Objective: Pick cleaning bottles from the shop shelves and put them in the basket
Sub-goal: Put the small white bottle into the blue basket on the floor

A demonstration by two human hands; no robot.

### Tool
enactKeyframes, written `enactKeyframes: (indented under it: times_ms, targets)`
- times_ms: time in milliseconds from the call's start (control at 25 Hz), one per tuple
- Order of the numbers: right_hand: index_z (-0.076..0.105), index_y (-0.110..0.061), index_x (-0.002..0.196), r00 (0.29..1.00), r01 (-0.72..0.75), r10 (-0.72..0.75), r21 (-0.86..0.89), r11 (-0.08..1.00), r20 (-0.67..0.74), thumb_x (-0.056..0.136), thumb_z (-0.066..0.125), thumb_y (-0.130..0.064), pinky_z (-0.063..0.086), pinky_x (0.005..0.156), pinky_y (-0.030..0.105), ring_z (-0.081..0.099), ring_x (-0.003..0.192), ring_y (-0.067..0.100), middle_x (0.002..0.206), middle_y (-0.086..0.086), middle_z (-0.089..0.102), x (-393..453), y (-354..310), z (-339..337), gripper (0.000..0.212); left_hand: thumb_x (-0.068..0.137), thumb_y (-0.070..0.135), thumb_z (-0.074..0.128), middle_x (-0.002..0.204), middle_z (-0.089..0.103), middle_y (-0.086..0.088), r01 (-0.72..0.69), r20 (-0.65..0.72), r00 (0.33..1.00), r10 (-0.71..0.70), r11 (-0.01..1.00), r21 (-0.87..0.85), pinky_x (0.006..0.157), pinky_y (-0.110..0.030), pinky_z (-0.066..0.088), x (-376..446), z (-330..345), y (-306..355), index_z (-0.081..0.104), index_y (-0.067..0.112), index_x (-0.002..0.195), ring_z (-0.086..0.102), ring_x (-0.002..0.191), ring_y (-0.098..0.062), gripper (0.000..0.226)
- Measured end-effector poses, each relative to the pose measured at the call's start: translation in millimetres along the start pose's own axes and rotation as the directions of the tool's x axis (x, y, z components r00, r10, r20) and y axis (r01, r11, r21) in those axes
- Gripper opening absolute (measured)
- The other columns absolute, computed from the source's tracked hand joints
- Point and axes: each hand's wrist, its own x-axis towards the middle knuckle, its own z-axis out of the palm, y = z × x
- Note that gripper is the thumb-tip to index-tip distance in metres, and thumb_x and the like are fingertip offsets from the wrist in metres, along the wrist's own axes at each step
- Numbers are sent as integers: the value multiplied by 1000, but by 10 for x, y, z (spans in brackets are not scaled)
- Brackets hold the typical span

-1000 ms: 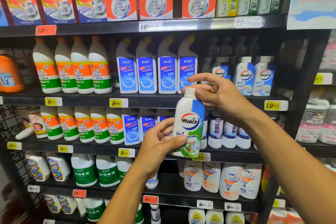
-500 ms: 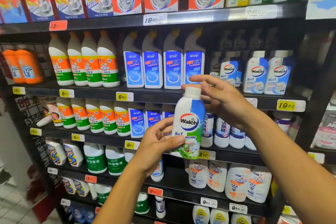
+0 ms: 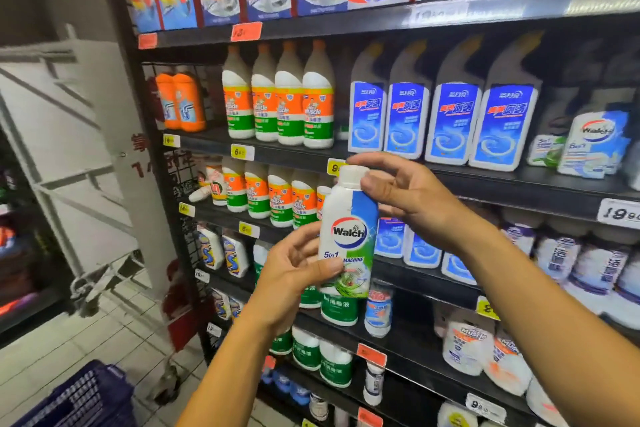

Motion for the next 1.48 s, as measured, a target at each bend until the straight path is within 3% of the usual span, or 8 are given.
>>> enactKeyframes:
  times_ms: [160,400,560,880,1000,1120,1240,1480]
  targets:
    - [61,-24,117,993,-31,39,-80,996,112,70,76,-20,54,78,19,69,98,2,103,-12,76,517,385,897,49,63,13,83,117,71,-18,16,-143,990,-8,998,58,87,-45,59,-244,-1007,99,59,6,126,69,104,-35,68]
    - [65,-28,111,957,-77,98,-89,993,271,67,81,-21,53,77,13,69,98,-2,104,-19,75,1304,973,2434,47,64,9,84,113,72,-15,81,-319,947,-47,992,94,80,-38,60,-745,-2631,231,67,16,115,71,100,-31,54]
    - [69,-16,111,905,-126,157,-104,987,394,71,84,-9,53,78,17,71,95,5,105,-6,77,1748,1559,3435,44,69,1,79,116,72,-11,208,-469,874,-126,970,126,88,-41,58,-1188,-3564,145,60,12,122,69,106,-28,57]
    - [67,-28,112,720,-215,268,-162,963,640,70,87,-7,53,77,17,69,95,-1,101,-17,76,2536,2925,5316,51,85,-5,67,123,67,-8,422,-755,602,-259,906,27,93,-27,54,-1960,-5236,-338,58,11,123,63,115,-20,42]
    - [65,-34,111,620,-267,296,-159,951,727,69,88,-7,55,75,15,67,99,-4,104,-24,73,2910,3491,5913,55,91,7,65,119,69,4,482,-815,505,-286,876,-9,90,-22,53,-2052,-5886,-547,63,21,119,63,113,-11,31]
    - [63,-38,108,546,-284,323,-191,939,773,68,89,-7,55,78,14,66,101,-5,104,-26,71,3333,4079,6502,58,96,23,60,126,66,7,562,-835,420,-355,824,-68,100,-34,50,-2023,-6554,-781,62,29,124,60,120,-13,29]
    - [61,-35,112,515,-300,353,-222,928,781,67,89,-8,55,91,25,65,109,6,111,-18,70,3683,4625,6995,59,95,33,58,127,63,9,547,-847,336,-412,818,-181,88,-23,53,-1992,-7091,-989,64,38,119,59,119,-10,24]
    - [55,-51,92,467,-244,432,-357,902,771,68,90,-13,45,72,0,57,95,-22,94,-40,62,4001,5702,8002,57,96,28,59,122,68,1,450,-852,87,-516,783,-429,91,-32,54,-2349,-8045,-1414,65,24,119,66,113,-16,24]
